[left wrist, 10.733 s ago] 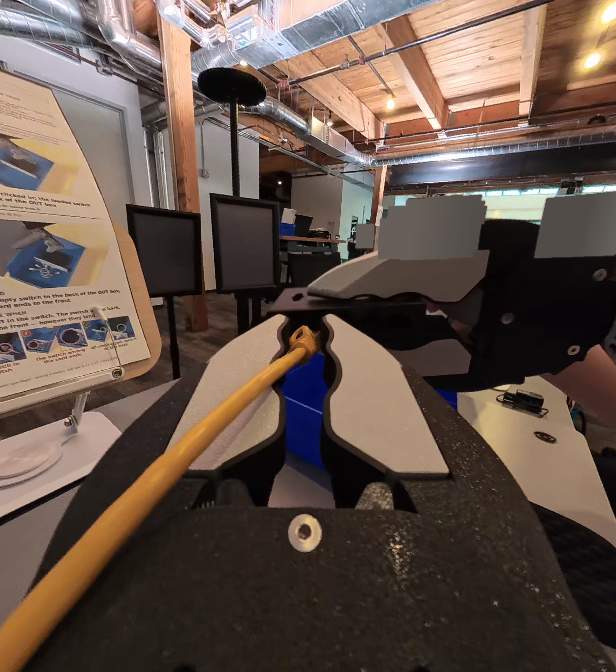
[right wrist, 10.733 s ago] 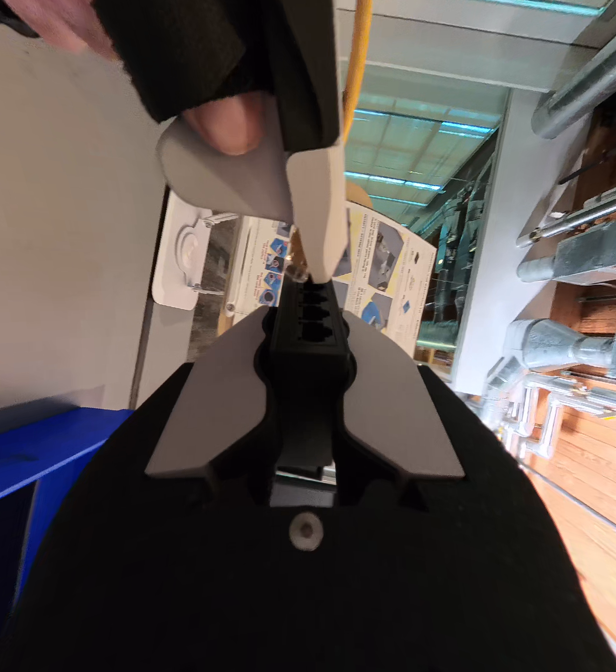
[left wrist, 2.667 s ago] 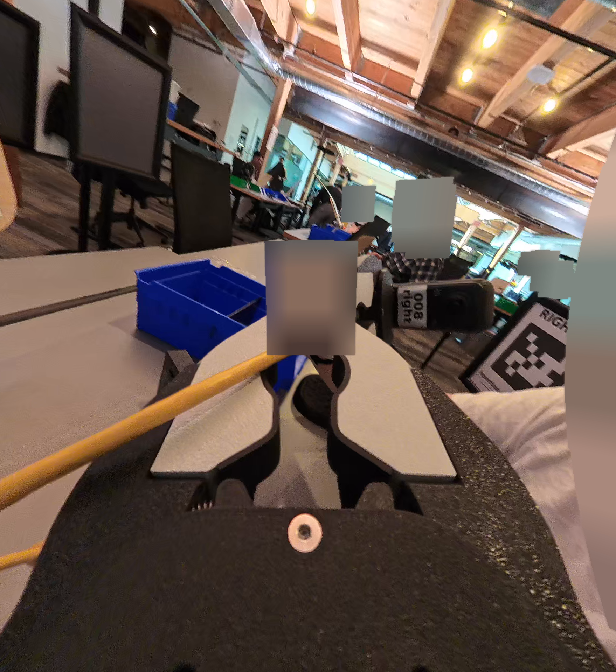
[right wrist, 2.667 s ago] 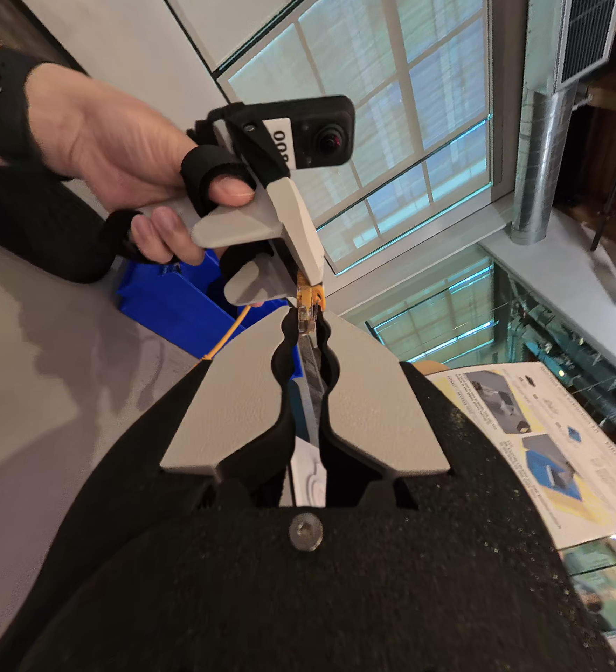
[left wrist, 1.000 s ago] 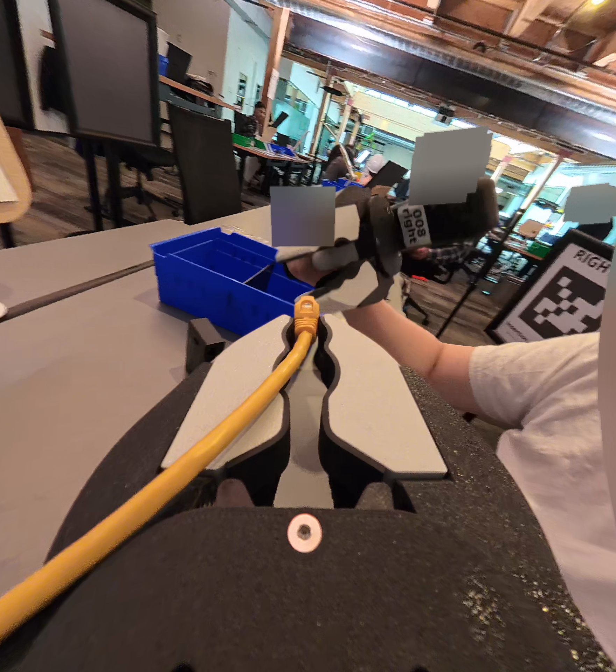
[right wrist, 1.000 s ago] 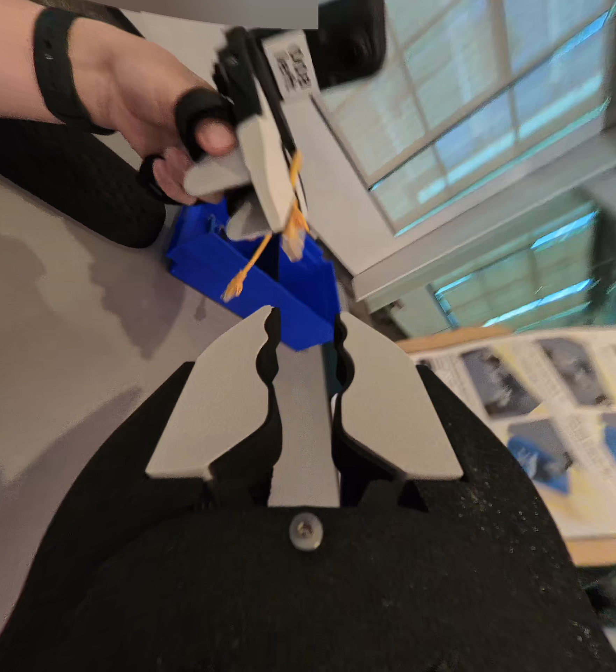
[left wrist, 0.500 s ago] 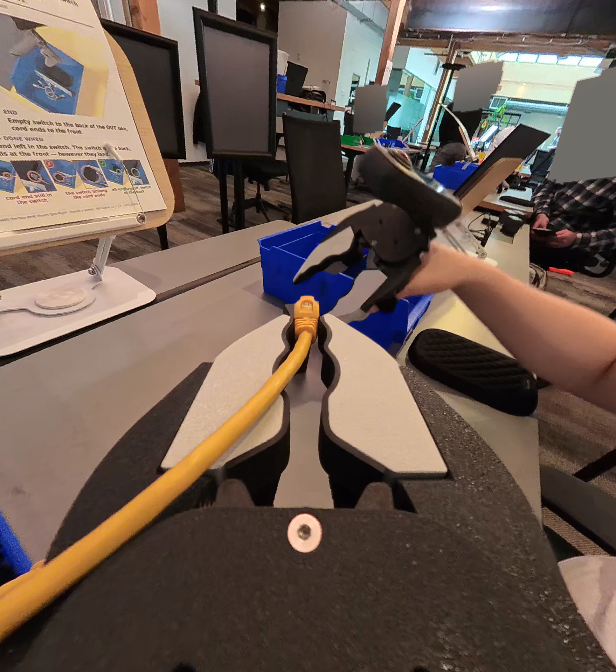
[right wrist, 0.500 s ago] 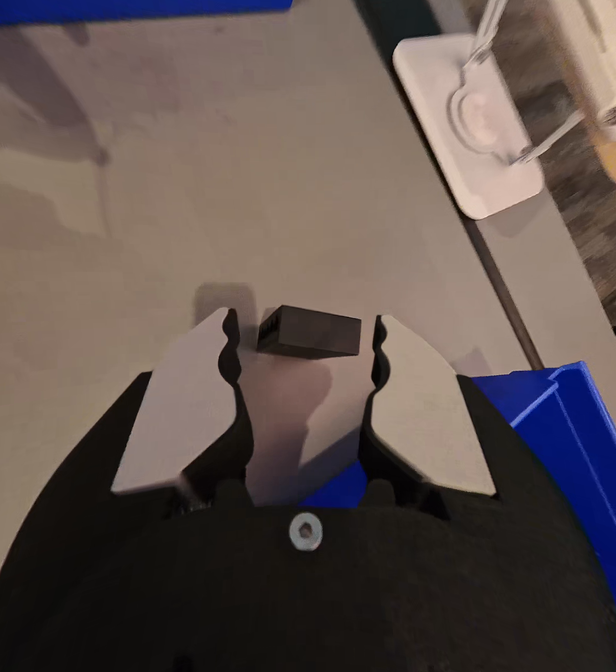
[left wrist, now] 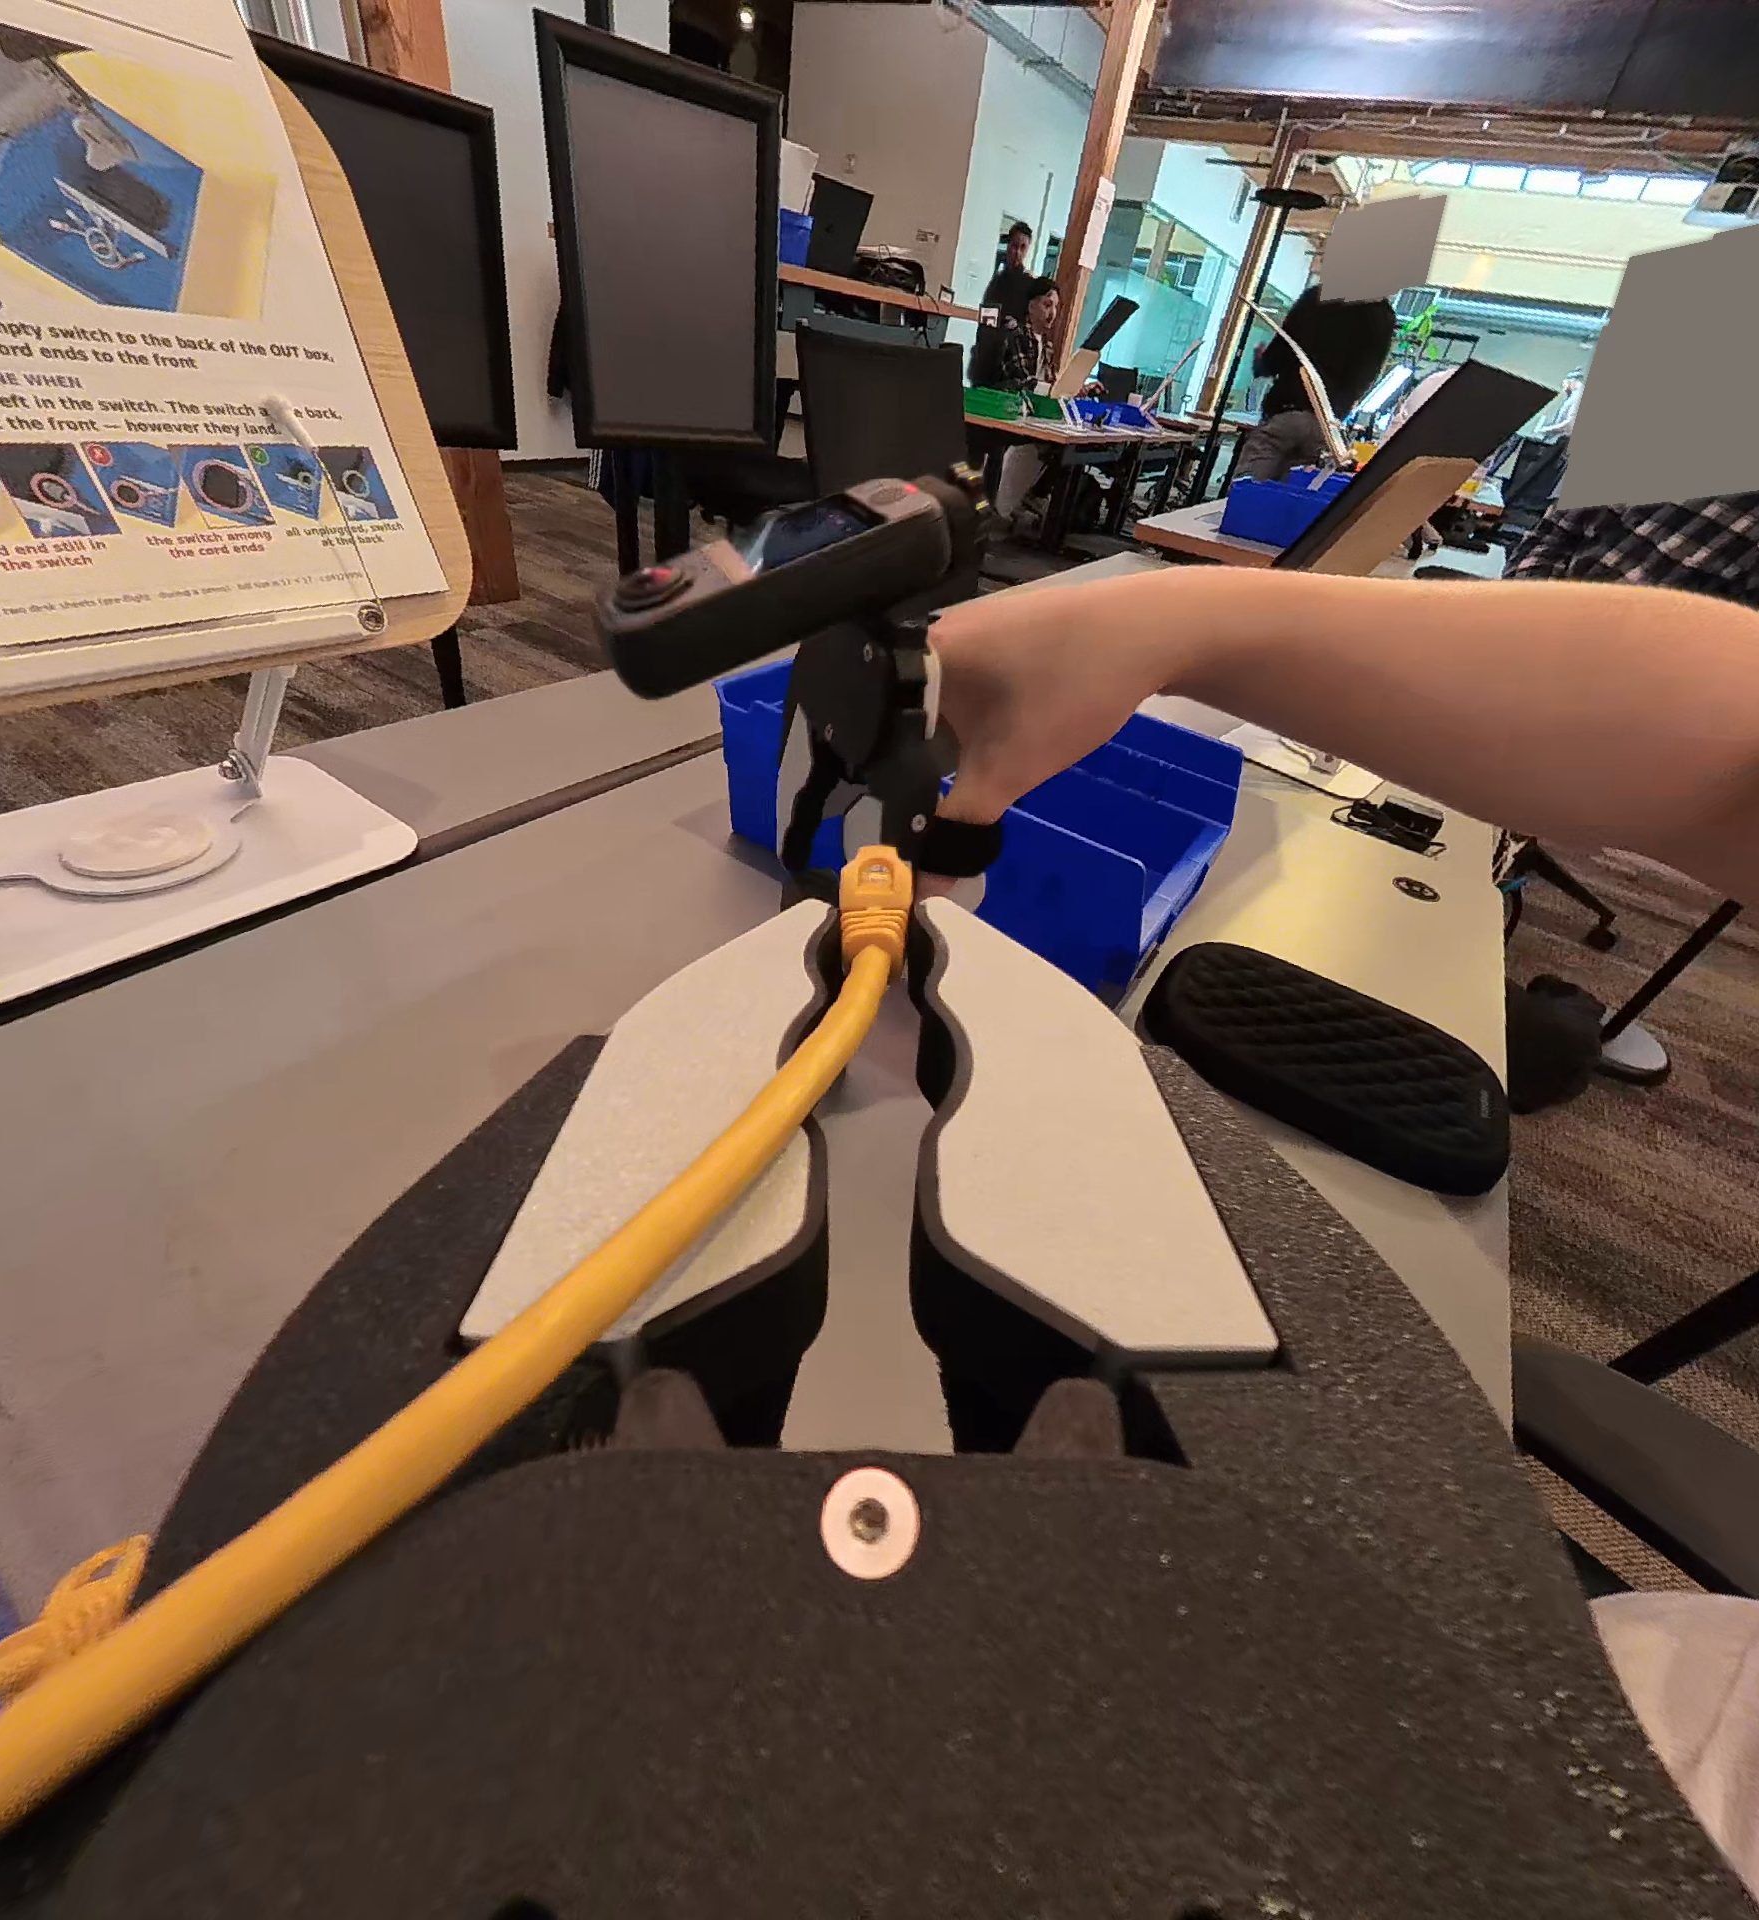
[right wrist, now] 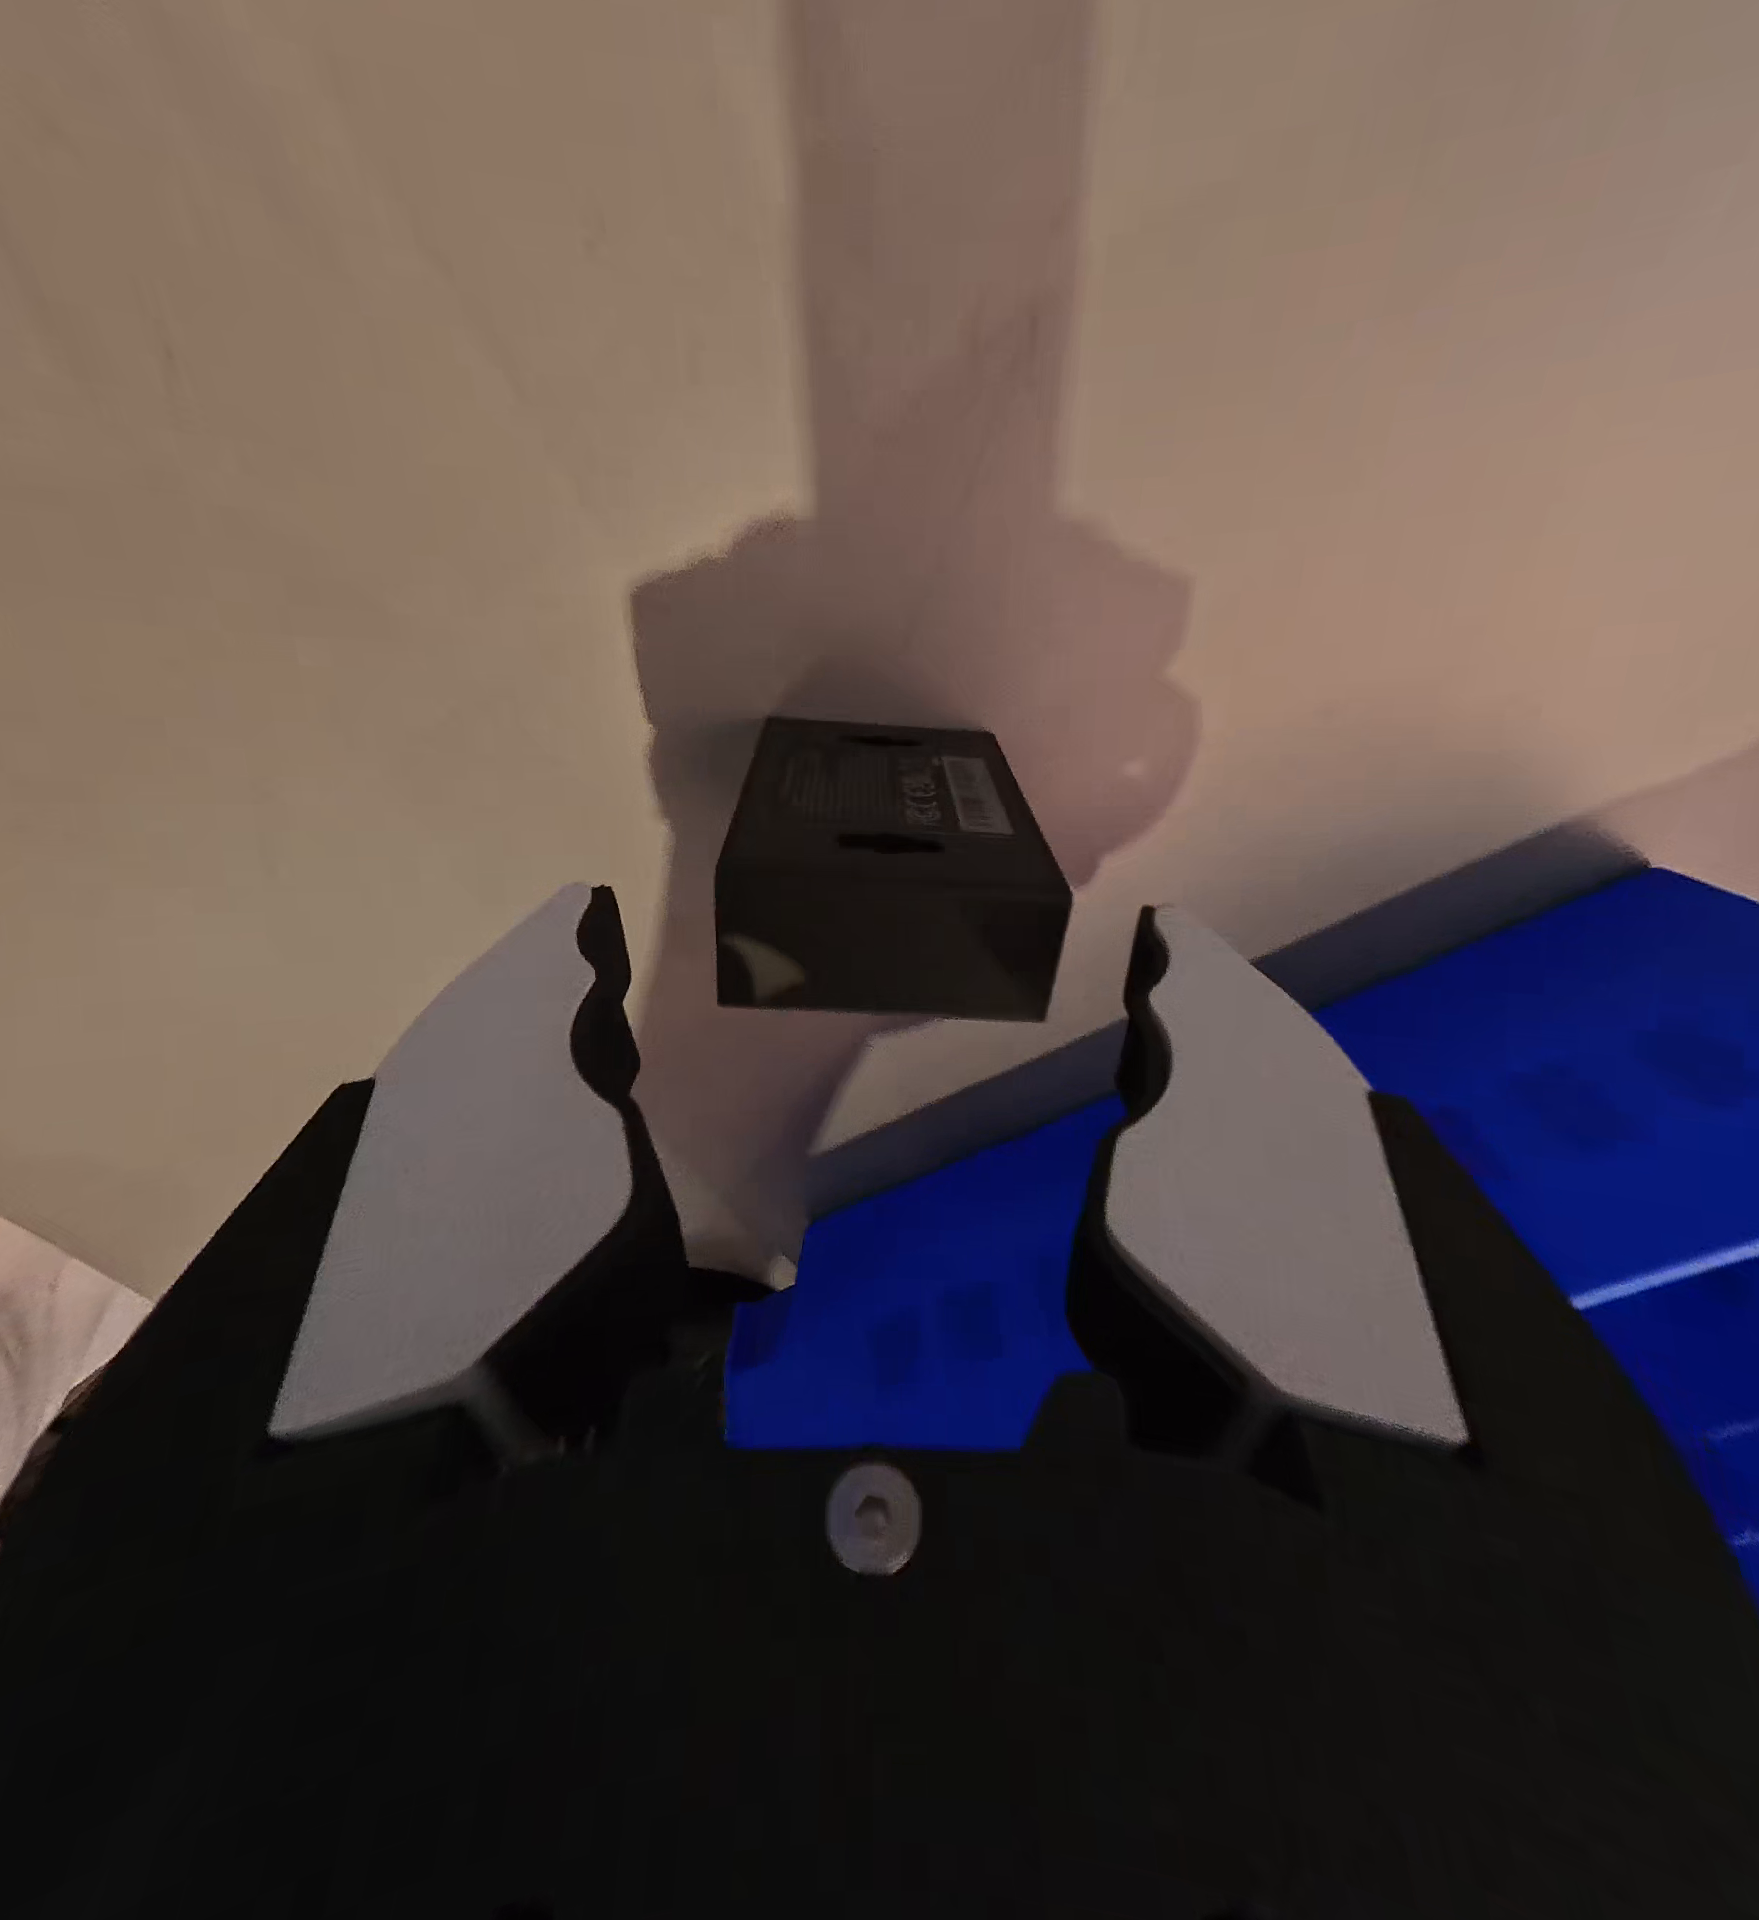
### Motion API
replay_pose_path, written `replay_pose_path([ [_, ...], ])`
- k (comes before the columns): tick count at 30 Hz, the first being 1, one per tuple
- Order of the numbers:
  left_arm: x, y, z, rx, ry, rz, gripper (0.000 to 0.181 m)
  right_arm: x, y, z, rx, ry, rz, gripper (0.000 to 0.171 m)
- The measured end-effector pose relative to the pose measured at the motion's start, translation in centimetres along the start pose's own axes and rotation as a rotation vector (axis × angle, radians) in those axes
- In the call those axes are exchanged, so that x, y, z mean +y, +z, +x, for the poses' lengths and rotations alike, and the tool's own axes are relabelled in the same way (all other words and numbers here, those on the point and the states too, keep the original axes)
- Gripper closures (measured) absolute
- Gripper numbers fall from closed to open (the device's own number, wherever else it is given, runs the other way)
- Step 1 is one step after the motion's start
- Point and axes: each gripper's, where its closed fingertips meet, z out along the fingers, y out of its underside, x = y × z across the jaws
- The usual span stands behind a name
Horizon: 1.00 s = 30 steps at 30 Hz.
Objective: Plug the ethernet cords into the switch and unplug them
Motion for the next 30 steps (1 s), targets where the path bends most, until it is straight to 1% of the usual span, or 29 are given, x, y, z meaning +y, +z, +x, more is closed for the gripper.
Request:
replay_pose_path([
  [2,0.0,-0.1,0.0,0.003,-0.002,0.003,0.169,0.1,0.5,0.0,0.007,-0.004,-0.026,0.085],
  [4,0.1,-0.2,0.1,0.007,-0.004,0.007,0.169,0.1,0.9,-0.1,0.012,-0.014,-0.033,0.092],
  [6,0.1,-0.3,0.1,0.010,-0.006,0.009,0.169,0.0,1.0,0.0,0.027,-0.017,-0.027,0.109],
  [11,0.2,-0.5,0.0,0.015,-0.014,0.013,0.170,-0.2,1.0,0.0,0.020,-0.007,-0.008,0.109],
  [22,0.2,-0.6,0.1,0.015,-0.011,0.011,0.169,0.0,1.1,0.0,0.008,-0.036,-0.037,0.109],
  [26,0.4,-0.6,0.1,0.013,-0.008,0.000,0.169,-0.8,0.4,-1.8,-0.190,0.011,0.103,0.110],
  [30,0.9,-0.7,0.0,0.009,-0.014,-0.018,0.170,-1.7,-0.7,-4.3,-0.531,0.149,0.306,0.110],
])
